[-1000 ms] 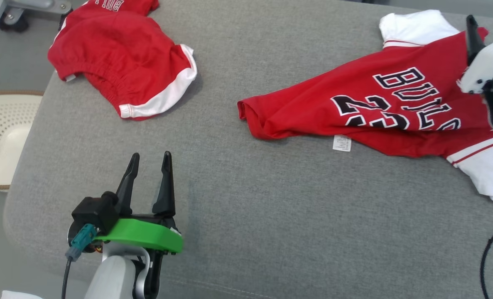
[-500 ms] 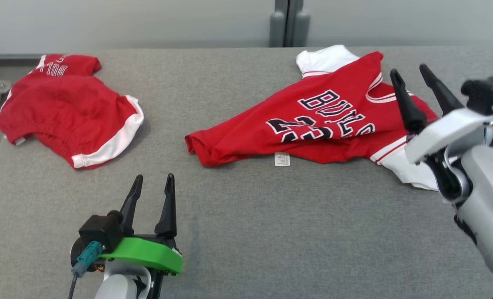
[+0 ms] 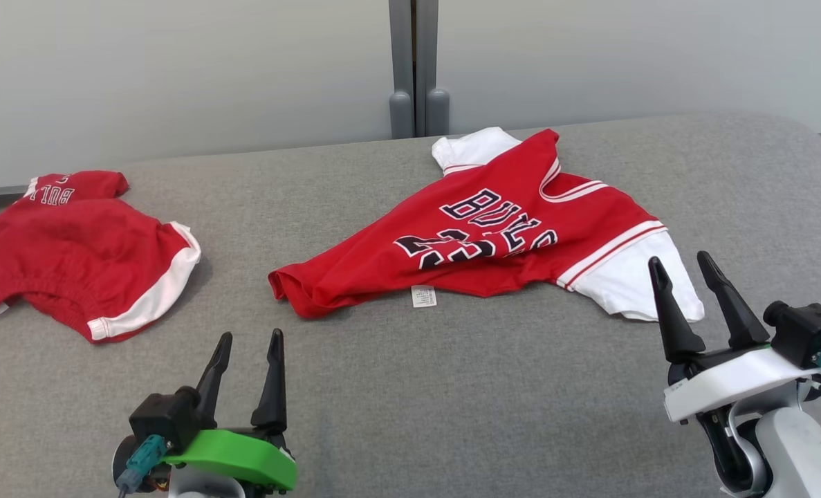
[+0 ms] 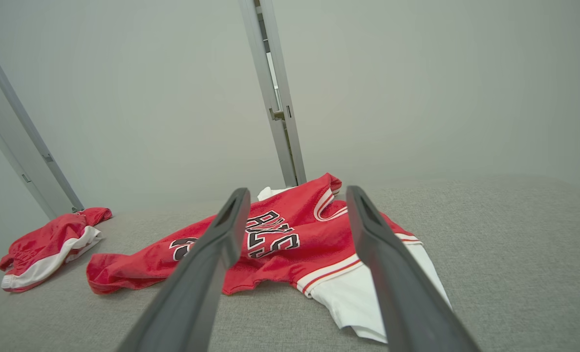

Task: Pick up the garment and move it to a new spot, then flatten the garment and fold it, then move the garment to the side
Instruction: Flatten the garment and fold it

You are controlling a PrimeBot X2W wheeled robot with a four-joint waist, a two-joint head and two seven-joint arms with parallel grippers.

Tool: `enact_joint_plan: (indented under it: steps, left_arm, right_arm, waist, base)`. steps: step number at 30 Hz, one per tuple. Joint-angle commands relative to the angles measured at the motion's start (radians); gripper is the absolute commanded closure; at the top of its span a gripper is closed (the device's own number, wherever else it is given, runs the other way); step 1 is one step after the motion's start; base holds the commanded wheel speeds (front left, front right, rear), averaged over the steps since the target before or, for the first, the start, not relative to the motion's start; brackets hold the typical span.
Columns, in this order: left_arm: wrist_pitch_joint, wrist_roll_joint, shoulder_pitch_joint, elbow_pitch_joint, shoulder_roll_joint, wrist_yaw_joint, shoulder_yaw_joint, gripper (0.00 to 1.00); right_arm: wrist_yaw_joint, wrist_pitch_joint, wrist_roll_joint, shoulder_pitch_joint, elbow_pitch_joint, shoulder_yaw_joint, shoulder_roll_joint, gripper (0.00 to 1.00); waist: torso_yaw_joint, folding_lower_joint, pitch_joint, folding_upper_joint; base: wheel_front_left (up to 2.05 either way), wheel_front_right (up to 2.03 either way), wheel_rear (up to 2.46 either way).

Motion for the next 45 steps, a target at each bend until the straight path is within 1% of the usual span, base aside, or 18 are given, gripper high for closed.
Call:
enact_joint_plan:
  steps: [1,4,7,13,14,16,18,20,22,27,28,29,30,31,32,37,43,45]
  left_arm:
    - [0.000,0.005,0.009,0.000,0.004,-0.001,0.006,0.00]
    - [0.000,0.000,0.003,0.000,0.004,-0.003,0.005,0.00]
    - [0.001,-0.055,-0.021,0.015,0.004,-0.008,-0.029,0.00]
    - [0.119,-0.152,-0.122,0.103,0.004,-0.013,-0.153,0.00]
    - [0.144,-0.185,-0.149,0.129,0.005,-0.006,-0.162,0.00]
    - [0.180,-0.192,-0.201,0.188,0.004,0.007,-0.180,0.00]
    - [0.203,-0.243,-0.244,0.253,0.005,0.017,-0.172,0.00]
    - [0.218,-0.254,-0.294,0.321,0.004,0.026,-0.164,0.00]
    - [0.231,-0.298,-0.335,0.381,0.004,0.022,-0.144,0.00]
    - [0.250,-0.327,-0.426,0.526,0.021,0.019,-0.115,0.00]
    - [0.247,-0.328,-0.444,0.552,0.026,0.017,-0.112,0.30]
    - [0.244,-0.338,-0.457,0.570,0.026,0.015,-0.106,0.45]
    - [0.244,-0.345,-0.473,0.590,0.031,0.010,-0.102,0.72]
    - [0.241,-0.348,-0.485,0.603,0.038,0.006,-0.100,0.72]
    - [0.240,-0.353,-0.501,0.618,0.047,0.001,-0.099,1.00]
    - [0.287,-0.417,-0.584,0.601,0.082,-0.017,-0.085,1.00]
    - [0.465,-0.559,-0.691,0.416,0.180,-0.019,-0.077,1.00]
    - [0.524,-0.577,-0.722,0.384,0.213,-0.019,-0.078,1.00]
  right_arm:
    - [-0.001,-0.002,-0.012,0.017,-0.009,-0.008,0.012,0.00]
    - [-0.001,-0.002,-0.035,0.024,-0.013,-0.021,0.027,0.00]
    - [-0.001,-0.002,-0.047,0.014,-0.016,-0.034,0.037,0.00]
    - [-0.001,-0.002,-0.051,-0.013,-0.021,-0.049,0.044,0.00]
    - [-0.001,-0.002,-0.050,-0.017,-0.022,-0.048,0.047,0.00]
    - [-0.001,-0.002,-0.050,-0.030,-0.025,-0.042,0.051,0.00]
    - [-0.001,-0.002,-0.049,-0.040,-0.026,-0.035,0.056,0.00]
    - [-0.001,-0.002,-0.046,-0.049,-0.027,-0.033,0.060,0.00]
    - [-0.001,-0.002,-0.044,-0.055,-0.027,-0.033,0.063,0.00]
    - [-0.001,-0.002,-0.040,-0.067,-0.026,-0.033,0.066,0.00]
    - [-0.001,-0.002,-0.039,-0.068,-0.027,-0.034,0.068,0.00]
    - [-0.001,-0.002,-0.039,-0.068,-0.028,-0.035,0.070,0.00]
    - [-0.001,-0.002,-0.039,-0.069,-0.028,-0.035,0.071,0.00]
    - [-0.001,-0.002,-0.039,-0.070,-0.028,-0.036,0.072,0.00]
    - [-0.001,-0.002,-0.040,-0.072,-0.028,-0.036,0.073,0.00]
    - [-0.001,-0.002,-0.042,-0.091,-0.037,-0.039,0.081,0.00]
    - [-0.001,-0.002,-0.043,-0.108,-0.055,-0.053,0.099,0.00]
    - [-0.001,-0.002,-0.041,-0.111,-0.057,-0.051,0.107,0.00]
  waist:
    - [-0.012,0.0000,-0.005,-0.0001]
    - [-0.020,0.0000,-0.001,-0.0001]
    - [-0.028,0.0000,0.007,-0.0001]
    - [-0.043,0.0000,0.038,-0.0001]
    - [-0.049,0.0000,0.045,-0.0001]
    - [-0.063,0.0000,0.062,-0.0001]
    - [-0.078,0.0000,0.074,-0.0001]
    - [-0.094,0.0000,0.087,-0.0001]
    - [-0.109,0.0000,0.098,-0.0001]
    - [-0.137,0.0000,0.122,-0.0001]
    - [-0.141,0.0000,0.126,-0.0001]
    - [-0.143,0.0000,0.129,-0.0001]
    - [-0.146,0.0000,0.132,-0.0001]
    - [-0.147,0.0000,0.134,-0.0001]
    - [-0.149,0.0000,0.137,-0.0001]
    - [-0.164,0.0000,0.157,-0.0001]
    - [-0.205,0.0000,0.205,-0.0001]
    - [-0.223,0.0000,0.222,-0.0001]
  base:
    - [0.00,0.00,0.00]
    - [0.00,0.00,0.00]
    - [0.00,0.00,0.00]
    - [0.00,0.00,0.00]
    - [0.00,0.00,0.00]
    - [0.00,0.00,0.00]
    - [0.00,0.00,0.00]
    - [0.00,0.00,0.00]
    - [0.00,0.00,0.00]
    - [0.00,0.00,0.00]
    - [0.00,0.00,0.00]
    - [0.00,0.00,0.00]
    - [0.00,0.00,0.00]
    - [0.00,0.00,0.00]
    - [0.00,0.00,0.00]
    - [0.00,0.00,0.00]
    - [0.00,0.00,0.00]
    - [0.00,0.00,0.00]
